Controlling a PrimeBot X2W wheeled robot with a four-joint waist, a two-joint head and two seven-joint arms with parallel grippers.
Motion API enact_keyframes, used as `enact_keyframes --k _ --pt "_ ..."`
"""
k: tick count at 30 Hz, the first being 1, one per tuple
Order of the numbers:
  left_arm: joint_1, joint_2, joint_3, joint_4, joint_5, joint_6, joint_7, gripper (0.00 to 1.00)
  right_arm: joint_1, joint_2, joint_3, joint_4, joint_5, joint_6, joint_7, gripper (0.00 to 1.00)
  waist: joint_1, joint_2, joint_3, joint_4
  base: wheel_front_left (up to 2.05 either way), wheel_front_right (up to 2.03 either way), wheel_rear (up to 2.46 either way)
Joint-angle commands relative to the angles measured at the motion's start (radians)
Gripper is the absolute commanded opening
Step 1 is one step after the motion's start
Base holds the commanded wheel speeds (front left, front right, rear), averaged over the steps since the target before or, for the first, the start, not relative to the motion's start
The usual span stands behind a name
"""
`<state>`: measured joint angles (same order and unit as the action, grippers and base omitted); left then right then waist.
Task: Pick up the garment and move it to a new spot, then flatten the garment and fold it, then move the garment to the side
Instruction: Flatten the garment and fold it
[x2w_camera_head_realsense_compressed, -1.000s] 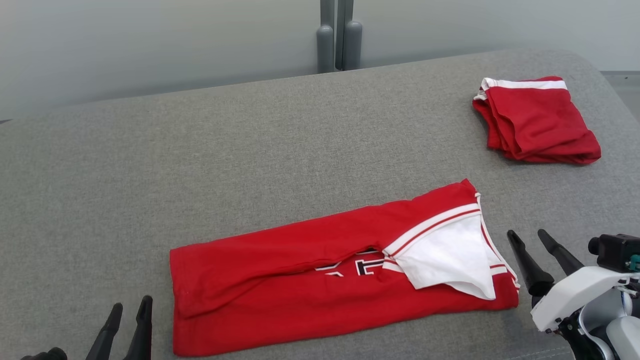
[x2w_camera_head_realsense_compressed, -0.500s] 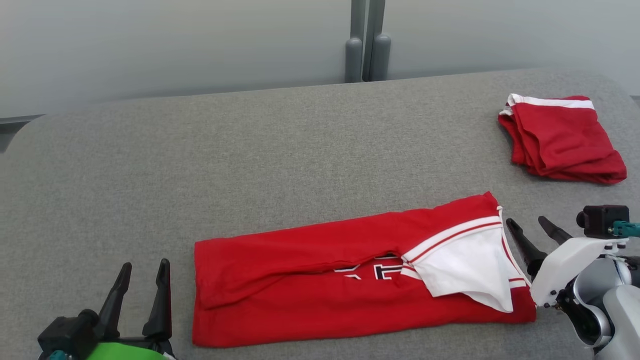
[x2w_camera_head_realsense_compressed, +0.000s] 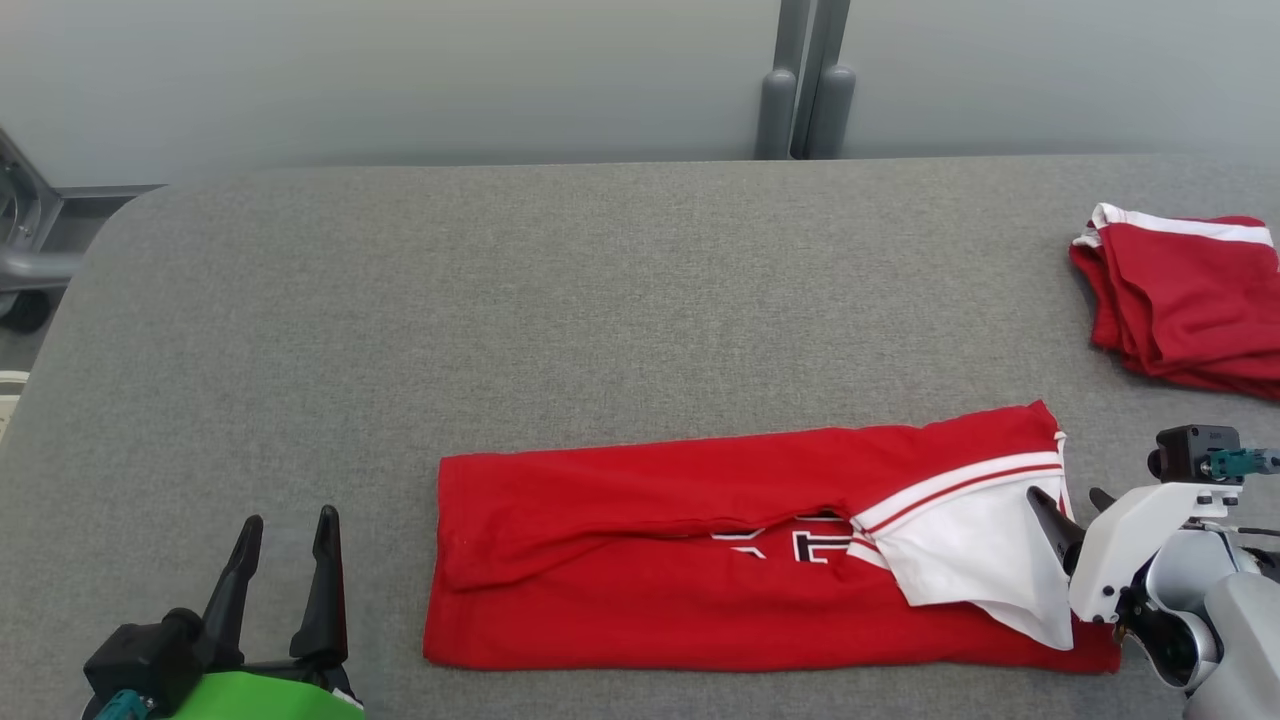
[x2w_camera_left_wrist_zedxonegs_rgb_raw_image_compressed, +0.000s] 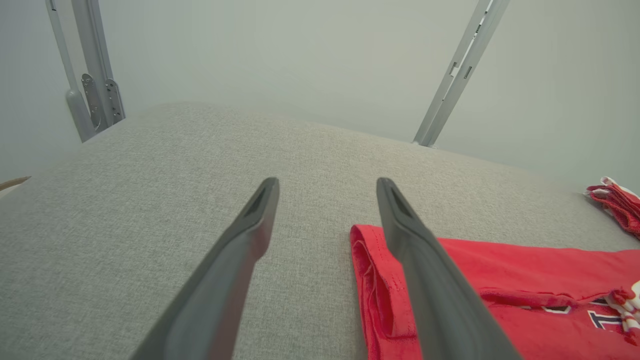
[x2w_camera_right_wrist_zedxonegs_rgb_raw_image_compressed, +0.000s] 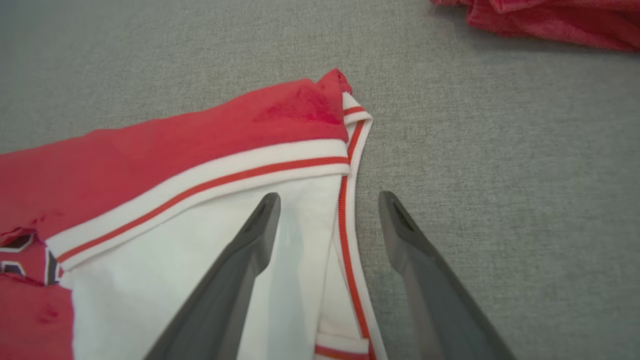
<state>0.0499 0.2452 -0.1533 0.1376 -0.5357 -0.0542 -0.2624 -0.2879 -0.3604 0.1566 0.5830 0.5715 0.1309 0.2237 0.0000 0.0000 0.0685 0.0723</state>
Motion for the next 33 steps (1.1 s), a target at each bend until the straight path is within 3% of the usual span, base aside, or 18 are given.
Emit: enact_keyframes --k 1,9,18,19,20,21,22,23,24,25,33 --pt "-0.002 -0.002 0.010 0.004 0.009 -0.009 -0.003 1.00 -0.010 0.003 -0.003 0.015 0.017 -0.001 0.009 1.00 0.0000 0.0000 0.006 0.012 0.00 0.00 0.00" --pt "0.006 -0.022 0.032 0.007 0.019 -0.025 -0.003 1.00 -0.007 0.013 0.022 0.053 0.078 0.000 0.053 1.00 0.0000 0.0000 0.019 0.030 0.00 0.00 0.00" --pt "0.002 -0.032 0.043 0.014 0.029 -0.040 -0.003 1.00 -0.015 0.016 0.096 0.100 0.012 0.000 0.084 1.00 0.0000 0.0000 0.025 0.030 0.00 0.00 0.00" --pt "0.001 -0.033 0.043 0.015 0.028 -0.042 -0.003 1.00 -0.019 0.013 0.107 0.107 -0.013 0.000 0.080 0.87 0.0000 0.0000 0.025 0.030 0.00 0.00 0.00" --pt "0.001 -0.034 0.044 0.016 0.029 -0.042 -0.003 1.00 -0.022 0.011 0.114 0.115 -0.035 0.000 0.078 0.49 0.0000 0.0000 0.025 0.029 0.00 0.00 0.00" --pt "0.000 -0.035 0.044 0.018 0.031 -0.043 -0.003 1.00 -0.027 0.014 0.119 0.123 -0.055 0.000 0.072 0.38 0.0000 0.0000 0.025 0.029 0.00 0.00 0.00" --pt "0.000 -0.035 0.044 0.018 0.031 -0.043 -0.003 1.00 -0.027 0.014 0.119 0.123 -0.055 0.000 0.072 0.38 0.0000 0.0000 0.025 0.029 0.00 0.00 0.00" --pt "-0.002 -0.038 0.045 0.020 0.033 -0.044 -0.003 1.00 -0.041 0.023 0.119 0.135 -0.086 0.000 0.065 0.10 0.0000 0.0000 0.025 0.028 0.00 0.00 0.00" --pt "-0.002 -0.038 0.045 0.020 0.033 -0.044 -0.003 1.00 -0.041 0.023 0.119 0.135 -0.086 0.000 0.065 0.10 0.0000 0.0000 0.025 0.028 0.00 0.00 0.00" --pt "-0.002 -0.039 0.046 0.022 0.034 -0.045 -0.003 1.00 -0.047 0.027 0.115 0.139 -0.099 0.000 0.058 0.00 0.0000 0.0000 0.025 0.027 0.00 0.00 0.00" --pt "0.005 -0.046 0.061 0.028 0.039 -0.051 -0.003 1.00 -0.097 0.025 0.076 0.117 -0.122 -0.001 0.032 0.00 0.0000 0.0000 0.017 0.007 0.00 0.00 0.00"
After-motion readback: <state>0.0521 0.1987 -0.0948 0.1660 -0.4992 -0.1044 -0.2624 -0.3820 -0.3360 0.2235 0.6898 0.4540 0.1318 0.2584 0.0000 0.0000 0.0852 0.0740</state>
